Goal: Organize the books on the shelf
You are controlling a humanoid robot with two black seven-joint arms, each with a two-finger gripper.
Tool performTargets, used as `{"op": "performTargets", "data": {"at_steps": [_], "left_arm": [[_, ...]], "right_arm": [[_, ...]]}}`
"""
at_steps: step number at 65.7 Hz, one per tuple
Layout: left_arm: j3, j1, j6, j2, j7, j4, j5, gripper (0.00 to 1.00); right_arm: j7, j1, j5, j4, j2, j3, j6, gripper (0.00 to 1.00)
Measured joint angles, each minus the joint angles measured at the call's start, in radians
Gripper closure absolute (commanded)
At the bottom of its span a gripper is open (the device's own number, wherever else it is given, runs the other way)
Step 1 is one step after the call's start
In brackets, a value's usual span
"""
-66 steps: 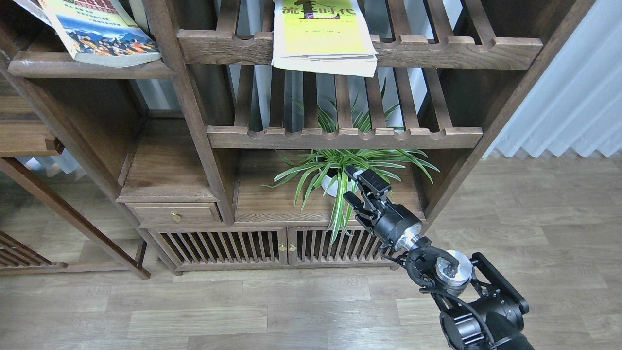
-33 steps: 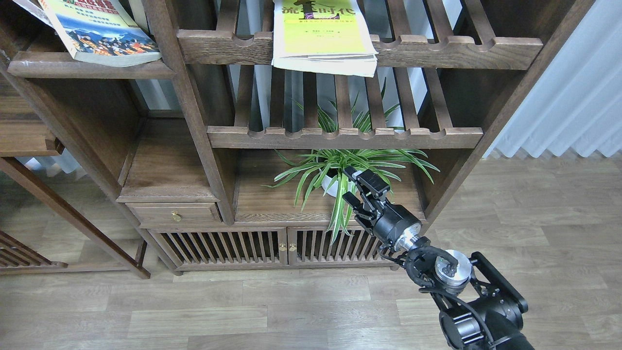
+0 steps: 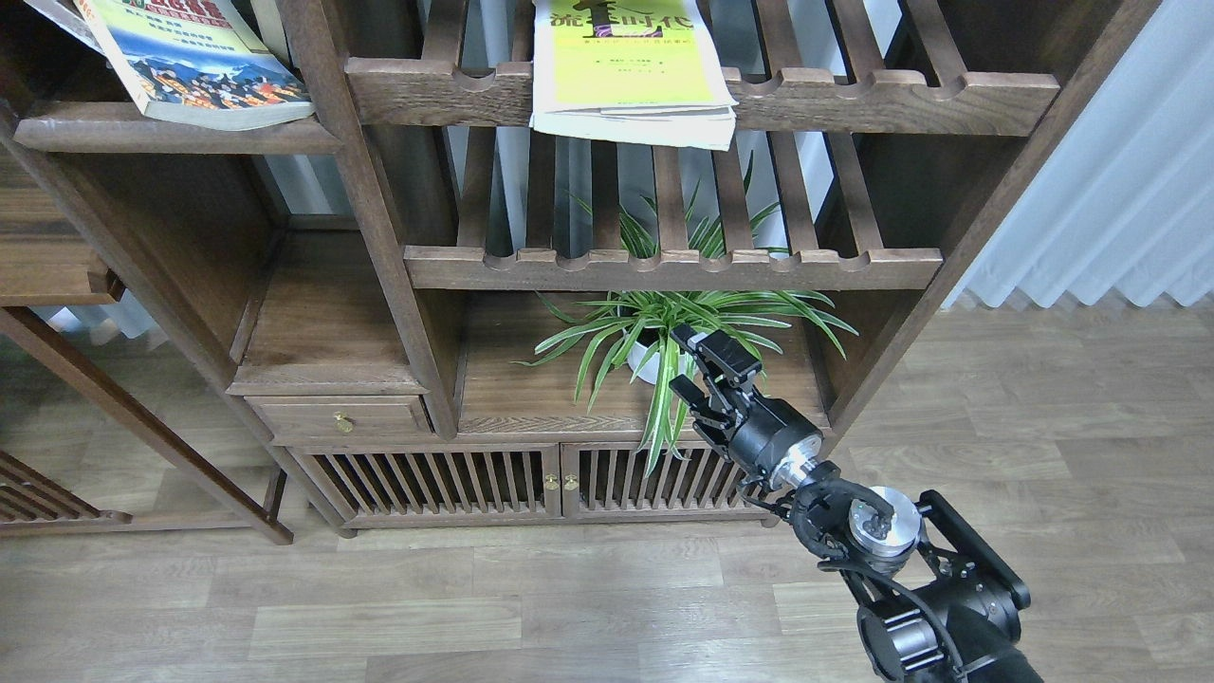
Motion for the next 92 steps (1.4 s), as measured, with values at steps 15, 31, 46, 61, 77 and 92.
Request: {"op": "performTargets", "data": {"at_steps": [15,31,46,61,77,92], "left_arm": [[0.001,-0.066,0.0,-0.16,0.0,0.001,0.002,0.01],[-0.004,-0.103,0.0,-0.349,0.0,0.007,0.005,0.01],[-0.018,-0.1,0.0,-0.521,0.0,0.015,0.006,0.02],[-0.019,-0.068,0.0,-0.684,0.0,0.016,0.009,0.02],[0.009,0.042,0.0,-0.692,-0.038,0.017,0.007,0.01],[0.137,0.122,0.0,-0.693,-0.138,0.018,-0.001,0.01]], "right_arm": [[0.0,-0.002,0.0,0.0,0.0,0.0,0.0,0.14],[0.001,0.003,0.0,0.0,0.0,0.005,-0.001,0.09],[0.004,0.004,0.0,-0.01,0.0,0.027,-0.001,0.06],[0.045,0.018,0.0,-0.039,0.0,0.086,0.006,0.02],[0.064,0.028,0.0,-0.083,-0.016,0.171,0.012,0.01],[0.091,0.041,0.001,-0.085,-0.067,0.231,0.01,0.01]]}}
